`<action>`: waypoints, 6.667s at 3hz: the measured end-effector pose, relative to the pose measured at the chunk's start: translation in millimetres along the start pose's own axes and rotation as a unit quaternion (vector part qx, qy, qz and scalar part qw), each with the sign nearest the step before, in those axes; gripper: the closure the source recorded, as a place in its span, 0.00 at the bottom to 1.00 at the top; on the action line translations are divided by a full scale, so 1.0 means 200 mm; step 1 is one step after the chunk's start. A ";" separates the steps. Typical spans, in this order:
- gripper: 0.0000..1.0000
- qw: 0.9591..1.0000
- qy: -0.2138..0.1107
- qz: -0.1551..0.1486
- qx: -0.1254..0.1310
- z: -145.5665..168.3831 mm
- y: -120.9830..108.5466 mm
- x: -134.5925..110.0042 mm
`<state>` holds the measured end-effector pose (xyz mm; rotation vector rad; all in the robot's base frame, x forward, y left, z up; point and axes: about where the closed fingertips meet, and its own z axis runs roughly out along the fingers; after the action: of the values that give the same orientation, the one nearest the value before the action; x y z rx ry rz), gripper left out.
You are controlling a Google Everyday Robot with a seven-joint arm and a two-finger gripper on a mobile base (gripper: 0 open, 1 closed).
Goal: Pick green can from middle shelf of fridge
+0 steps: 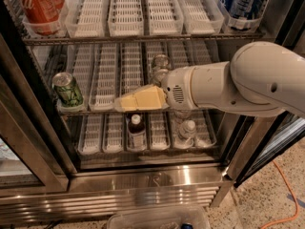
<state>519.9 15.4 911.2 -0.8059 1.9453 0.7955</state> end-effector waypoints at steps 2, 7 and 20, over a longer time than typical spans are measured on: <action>0.00 0.999 -0.033 -0.005 -0.005 0.12 0.05 -0.07; 0.00 0.990 -0.133 -0.054 -0.003 0.54 0.18 -0.17; 0.26 0.982 -0.178 -0.068 0.010 1.20 0.18 -0.10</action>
Offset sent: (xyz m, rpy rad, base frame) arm 0.0276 0.0817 0.0101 0.1647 -0.1401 -0.0152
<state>612.0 226.6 833.9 -0.7191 1.5620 0.7777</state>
